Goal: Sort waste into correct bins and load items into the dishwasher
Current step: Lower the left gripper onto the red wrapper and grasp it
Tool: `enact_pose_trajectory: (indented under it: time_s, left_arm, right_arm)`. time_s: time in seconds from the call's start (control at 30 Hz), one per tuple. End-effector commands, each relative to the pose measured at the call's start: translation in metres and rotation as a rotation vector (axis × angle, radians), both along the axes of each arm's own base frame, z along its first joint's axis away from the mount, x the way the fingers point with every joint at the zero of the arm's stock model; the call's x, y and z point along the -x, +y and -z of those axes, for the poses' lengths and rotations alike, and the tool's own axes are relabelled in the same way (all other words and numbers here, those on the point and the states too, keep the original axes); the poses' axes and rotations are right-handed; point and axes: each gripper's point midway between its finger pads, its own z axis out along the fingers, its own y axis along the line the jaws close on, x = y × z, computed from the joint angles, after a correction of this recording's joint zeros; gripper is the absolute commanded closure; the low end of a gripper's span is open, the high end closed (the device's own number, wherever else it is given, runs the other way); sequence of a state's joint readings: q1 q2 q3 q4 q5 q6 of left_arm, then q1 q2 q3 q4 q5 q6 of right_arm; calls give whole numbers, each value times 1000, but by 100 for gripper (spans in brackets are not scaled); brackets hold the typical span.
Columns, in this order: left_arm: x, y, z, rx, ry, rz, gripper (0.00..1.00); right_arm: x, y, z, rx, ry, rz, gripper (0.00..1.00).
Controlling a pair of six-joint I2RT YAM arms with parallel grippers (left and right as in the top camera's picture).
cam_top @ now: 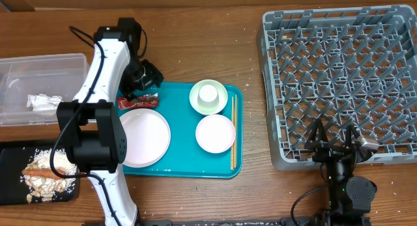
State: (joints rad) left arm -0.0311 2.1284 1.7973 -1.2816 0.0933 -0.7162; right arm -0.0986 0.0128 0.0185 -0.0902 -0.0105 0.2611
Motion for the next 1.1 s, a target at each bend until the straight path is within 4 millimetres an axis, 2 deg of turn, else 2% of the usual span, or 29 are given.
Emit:
enact_pose_trajectory:
  time_s: [0.0, 0.13, 0.43, 0.77, 0.93, 1.07]
  left_arm:
    - [7, -10, 7, 48, 33, -84, 25]
    - [14, -10, 17, 44, 61, -116, 26]
    - [11, -9, 37, 40, 36, -154, 33]
    - [9, 11, 40, -74, 14, -151, 43]
    - [9, 11, 41, -75, 13, -150, 59]
    - [12, 11, 41, -76, 25, -149, 78]
  right_arm:
    - [0, -3, 1, 8, -6, 15, 0]
    - [0, -3, 1, 8, -6, 15, 0]
    - [0, -3, 1, 8, -6, 15, 0]
    - [0, -3, 1, 8, -6, 15, 0]
    - [0, -3, 1, 8, -6, 15, 0]
    - [0, -3, 1, 8, -6, 15, 0]
